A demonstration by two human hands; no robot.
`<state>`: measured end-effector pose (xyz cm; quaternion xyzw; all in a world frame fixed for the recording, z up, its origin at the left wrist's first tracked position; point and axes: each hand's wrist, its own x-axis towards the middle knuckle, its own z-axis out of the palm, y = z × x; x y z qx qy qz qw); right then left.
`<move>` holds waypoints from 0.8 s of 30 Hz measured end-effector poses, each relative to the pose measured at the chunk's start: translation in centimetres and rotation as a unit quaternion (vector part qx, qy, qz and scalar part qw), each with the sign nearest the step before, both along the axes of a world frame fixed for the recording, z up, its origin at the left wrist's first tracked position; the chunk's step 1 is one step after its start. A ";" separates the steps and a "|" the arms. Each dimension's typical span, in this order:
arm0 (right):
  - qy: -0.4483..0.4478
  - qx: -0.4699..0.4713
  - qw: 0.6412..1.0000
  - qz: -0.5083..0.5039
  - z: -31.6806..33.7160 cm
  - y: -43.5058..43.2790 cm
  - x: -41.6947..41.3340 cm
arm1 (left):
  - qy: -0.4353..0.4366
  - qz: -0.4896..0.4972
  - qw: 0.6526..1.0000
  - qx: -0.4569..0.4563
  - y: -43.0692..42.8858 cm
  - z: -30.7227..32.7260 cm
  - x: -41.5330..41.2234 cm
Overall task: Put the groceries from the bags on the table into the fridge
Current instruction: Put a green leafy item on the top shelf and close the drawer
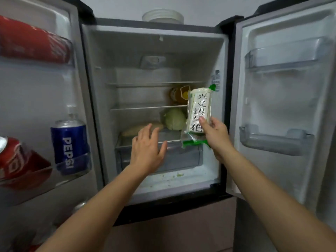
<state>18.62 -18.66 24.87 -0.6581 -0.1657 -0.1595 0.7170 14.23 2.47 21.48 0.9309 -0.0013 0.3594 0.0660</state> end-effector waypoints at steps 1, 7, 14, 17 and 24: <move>-0.004 -0.003 1.000 0.000 1.3 0.3 1.7 | -0.001 0.008 1.000 0.008 0.2 0.8 1.8; 0.003 0.033 0.999 0.016 9.9 3.4 12.2 | -0.004 0.072 0.996 0.049 1.6 5.4 11.1; -0.004 -0.006 1.000 0.004 15.7 6.8 22.8 | 0.037 0.134 0.988 0.065 5.2 9.1 20.1; -0.028 -0.032 0.999 -0.012 17.2 8.5 26.4 | 0.084 0.158 0.982 0.056 6.7 8.7 23.0; -0.020 -0.152 0.988 -0.034 20.1 11.6 31.4 | 0.023 0.174 0.984 0.042 7.9 5.9 25.5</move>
